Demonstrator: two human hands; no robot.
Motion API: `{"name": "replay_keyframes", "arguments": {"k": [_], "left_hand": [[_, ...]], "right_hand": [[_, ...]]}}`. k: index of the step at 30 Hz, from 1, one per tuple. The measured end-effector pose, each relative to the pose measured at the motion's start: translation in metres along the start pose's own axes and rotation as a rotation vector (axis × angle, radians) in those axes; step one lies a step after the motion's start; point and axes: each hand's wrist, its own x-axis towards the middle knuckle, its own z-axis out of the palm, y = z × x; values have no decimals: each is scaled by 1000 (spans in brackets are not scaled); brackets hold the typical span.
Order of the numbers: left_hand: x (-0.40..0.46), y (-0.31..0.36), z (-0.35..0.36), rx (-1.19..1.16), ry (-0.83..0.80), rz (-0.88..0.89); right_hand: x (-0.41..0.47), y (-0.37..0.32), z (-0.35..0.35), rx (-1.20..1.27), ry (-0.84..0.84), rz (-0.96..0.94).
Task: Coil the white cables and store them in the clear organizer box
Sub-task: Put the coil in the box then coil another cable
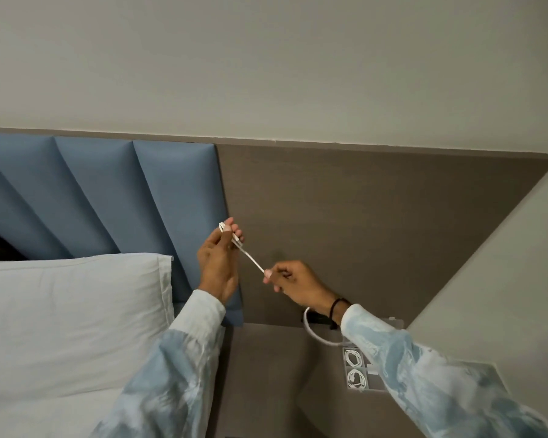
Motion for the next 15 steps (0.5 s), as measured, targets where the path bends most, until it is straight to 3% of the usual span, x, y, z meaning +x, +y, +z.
{"name": "replay_keyframes", "arguments": {"k": [2,4,7,11,15], "left_hand": [[2,-9,-13,466,23,239],[-4,-17,-24,874,-171,378],[-19,-24,-28,1135,-436,321],[-36,-24,-14,865,-625,-28],[-32,-8,10,249,-416,-180]], "right_hand": [[0,-8,-1,-32,-53,-42],[1,-17,-12,-98,-40,-88],[8,-34,-38,-244,101,-198],[10,-37,-65,-315,228,-244],[1,-11,-55,-265,273,-196]]}}
